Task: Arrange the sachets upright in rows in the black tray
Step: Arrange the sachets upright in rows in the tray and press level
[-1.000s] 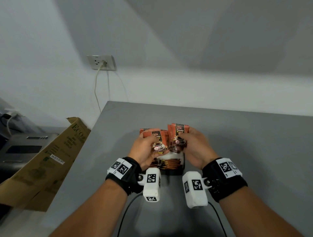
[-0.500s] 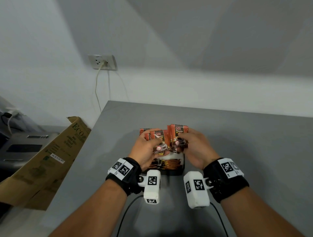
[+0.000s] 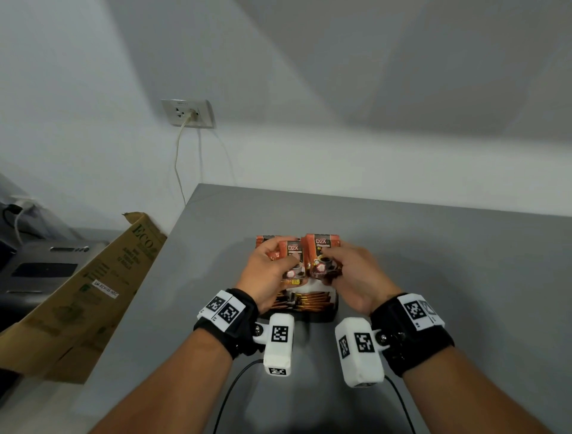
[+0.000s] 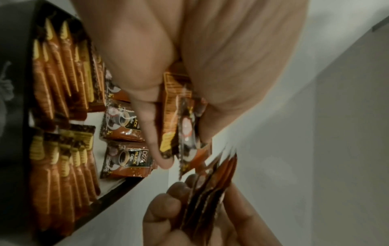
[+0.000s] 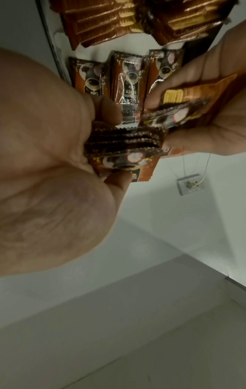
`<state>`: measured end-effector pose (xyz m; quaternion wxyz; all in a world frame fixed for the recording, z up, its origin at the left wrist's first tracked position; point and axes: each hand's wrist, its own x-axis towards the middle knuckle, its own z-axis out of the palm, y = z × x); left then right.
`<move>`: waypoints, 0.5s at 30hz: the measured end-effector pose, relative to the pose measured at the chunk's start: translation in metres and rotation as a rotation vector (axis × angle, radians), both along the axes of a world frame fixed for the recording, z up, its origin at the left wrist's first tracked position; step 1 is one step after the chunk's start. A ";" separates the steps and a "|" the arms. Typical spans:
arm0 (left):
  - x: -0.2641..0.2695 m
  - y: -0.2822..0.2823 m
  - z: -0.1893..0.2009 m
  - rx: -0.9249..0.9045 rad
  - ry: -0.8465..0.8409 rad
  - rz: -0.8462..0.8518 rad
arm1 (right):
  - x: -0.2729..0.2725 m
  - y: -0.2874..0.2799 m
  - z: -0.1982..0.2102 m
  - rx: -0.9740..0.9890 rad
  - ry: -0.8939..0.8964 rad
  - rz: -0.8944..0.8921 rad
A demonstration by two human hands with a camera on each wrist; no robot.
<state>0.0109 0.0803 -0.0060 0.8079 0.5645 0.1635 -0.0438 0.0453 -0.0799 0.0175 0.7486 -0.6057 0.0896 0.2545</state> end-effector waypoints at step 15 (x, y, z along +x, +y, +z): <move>0.001 0.011 -0.007 -0.008 0.019 -0.022 | 0.004 -0.009 0.001 0.137 0.037 -0.172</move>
